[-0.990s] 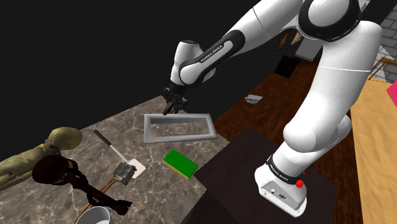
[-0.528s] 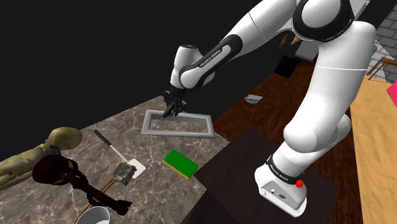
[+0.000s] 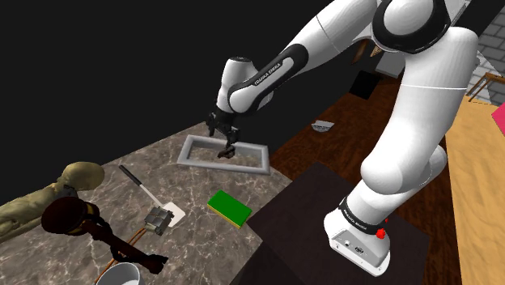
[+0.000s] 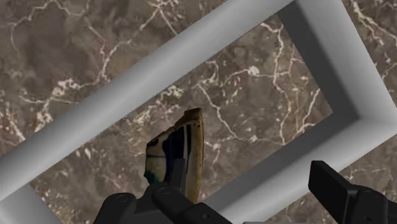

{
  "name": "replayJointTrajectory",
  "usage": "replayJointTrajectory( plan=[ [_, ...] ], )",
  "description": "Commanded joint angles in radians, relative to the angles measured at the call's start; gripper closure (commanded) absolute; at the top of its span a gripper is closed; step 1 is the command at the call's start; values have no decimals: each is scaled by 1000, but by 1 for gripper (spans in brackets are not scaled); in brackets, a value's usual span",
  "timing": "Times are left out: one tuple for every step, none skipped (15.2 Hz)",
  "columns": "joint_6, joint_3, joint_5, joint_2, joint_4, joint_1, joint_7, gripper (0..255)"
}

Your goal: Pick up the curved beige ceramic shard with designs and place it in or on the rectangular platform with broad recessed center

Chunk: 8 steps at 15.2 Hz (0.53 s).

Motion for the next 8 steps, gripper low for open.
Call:
replayJointTrajectory(
  plan=[
    [0, 0, 0, 0, 0, 0, 0, 0],
    [-26, 17, 26, -32, -3, -16, -18, 0],
    [-54, 34, 52, -64, -4, -32, -36, 0],
    [-82, 49, 78, -95, -4, -47, -55, 0],
    [-105, 58, 99, -120, -2, -57, -69, 0],
    [-105, 58, 100, -120, -2, -56, -70, 0],
    [-104, 57, 100, -120, -3, -56, -70, 0],
    [-104, 57, 100, -120, -3, -56, -70, 0]
  ],
)
